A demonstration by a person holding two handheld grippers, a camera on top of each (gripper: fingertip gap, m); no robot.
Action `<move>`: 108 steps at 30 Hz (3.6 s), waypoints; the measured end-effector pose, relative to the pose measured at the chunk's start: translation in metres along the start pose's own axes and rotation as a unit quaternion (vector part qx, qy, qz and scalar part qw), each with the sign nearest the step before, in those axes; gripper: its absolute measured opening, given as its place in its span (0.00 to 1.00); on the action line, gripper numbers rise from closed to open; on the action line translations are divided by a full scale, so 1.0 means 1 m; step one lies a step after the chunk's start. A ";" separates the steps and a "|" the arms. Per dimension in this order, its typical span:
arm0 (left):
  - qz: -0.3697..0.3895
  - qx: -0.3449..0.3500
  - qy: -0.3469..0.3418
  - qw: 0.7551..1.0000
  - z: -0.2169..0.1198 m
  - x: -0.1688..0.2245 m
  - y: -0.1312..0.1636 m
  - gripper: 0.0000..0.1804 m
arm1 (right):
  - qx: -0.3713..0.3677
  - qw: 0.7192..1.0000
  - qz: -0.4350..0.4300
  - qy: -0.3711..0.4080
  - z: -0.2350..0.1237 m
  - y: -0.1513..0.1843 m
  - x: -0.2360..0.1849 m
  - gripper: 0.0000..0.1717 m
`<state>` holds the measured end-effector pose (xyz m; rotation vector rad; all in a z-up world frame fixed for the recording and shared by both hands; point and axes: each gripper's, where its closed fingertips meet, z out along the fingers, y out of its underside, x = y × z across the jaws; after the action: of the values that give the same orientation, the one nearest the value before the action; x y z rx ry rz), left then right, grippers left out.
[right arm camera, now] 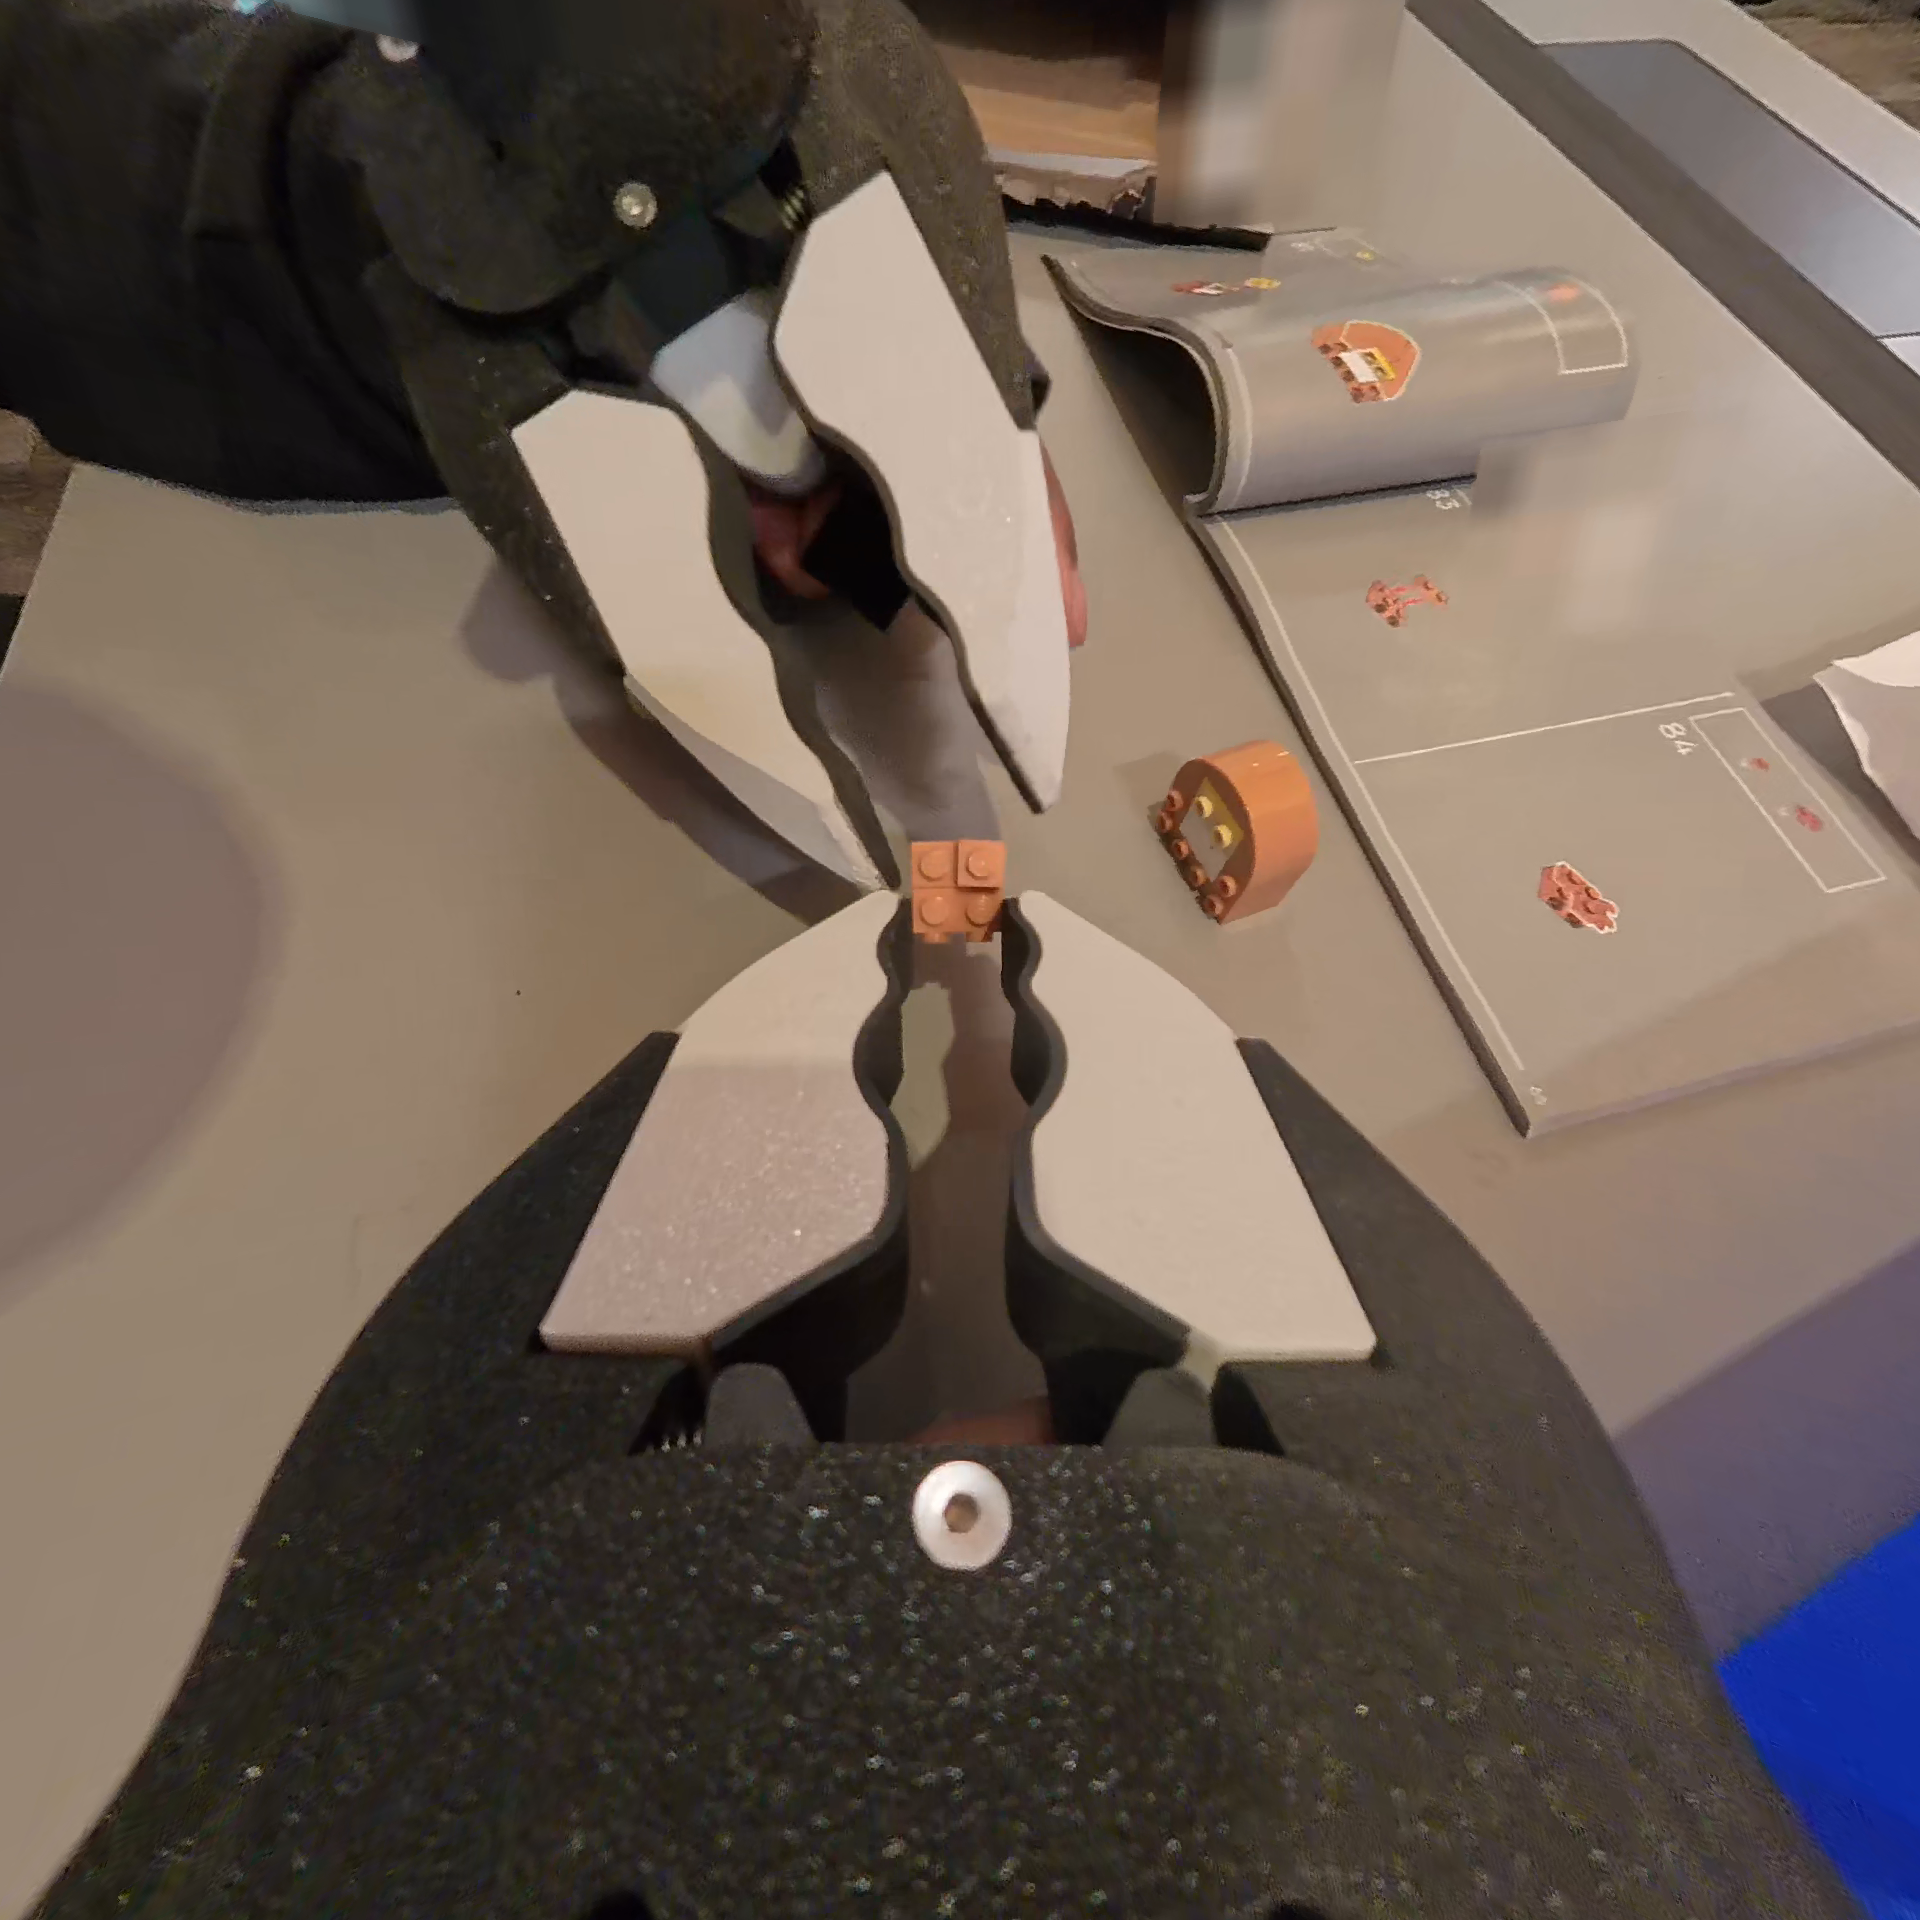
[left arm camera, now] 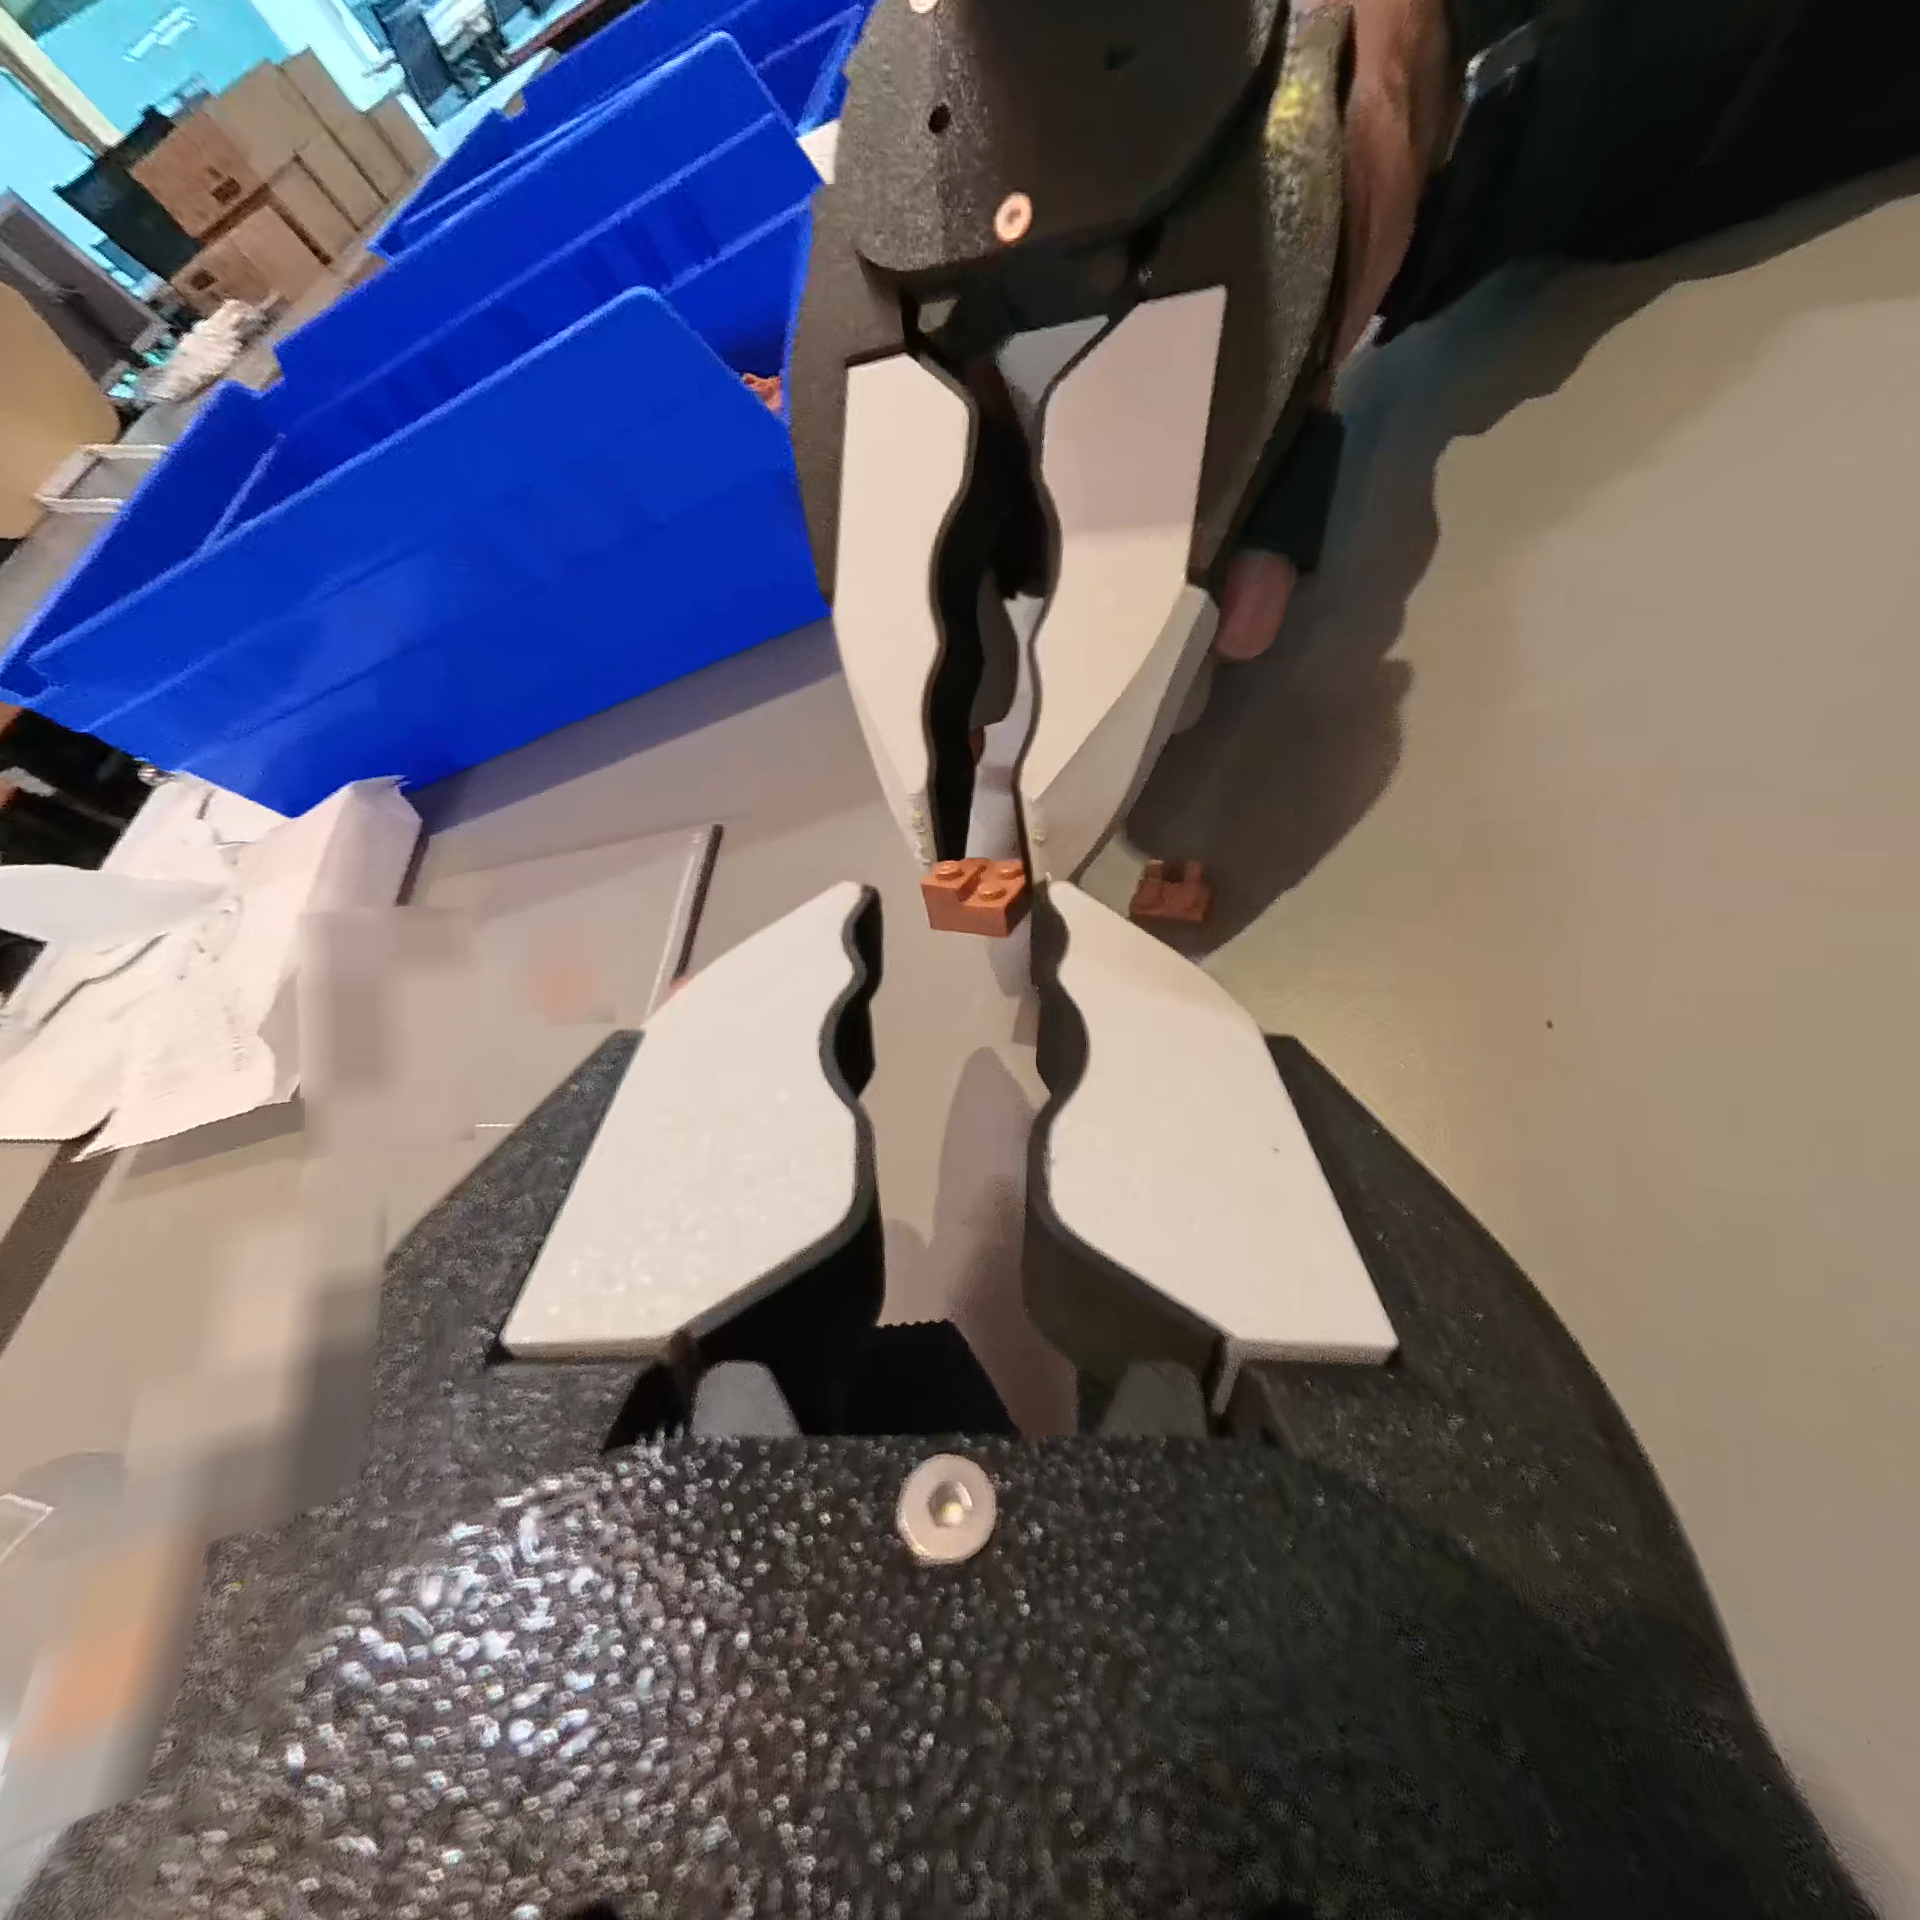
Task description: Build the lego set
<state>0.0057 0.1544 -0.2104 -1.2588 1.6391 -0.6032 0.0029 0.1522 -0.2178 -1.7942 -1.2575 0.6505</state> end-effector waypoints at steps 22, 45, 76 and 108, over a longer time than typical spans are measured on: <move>-0.006 -0.017 0.086 0.996 -0.005 0.021 0.007 0.09 | -0.030 0.997 -0.062 -0.036 -0.003 0.009 -0.015 0.11; -0.077 0.021 0.093 0.992 -0.012 0.012 -0.003 0.09 | -0.111 0.991 -0.052 -0.052 -0.004 0.034 -0.022 0.09; -0.073 0.210 0.062 0.973 -0.039 0.004 -0.049 0.09 | -0.128 0.980 -0.135 -0.068 -0.036 -0.062 -0.024 0.09; -0.070 0.213 0.056 0.973 -0.039 0.003 -0.050 0.09 | -0.164 0.974 -0.143 -0.060 -0.032 -0.055 -0.021 0.09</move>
<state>-0.0063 0.1280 -0.1541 -1.0394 1.4173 -1.0679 -0.0068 0.1299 -0.1552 -1.8009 -1.7501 0.4083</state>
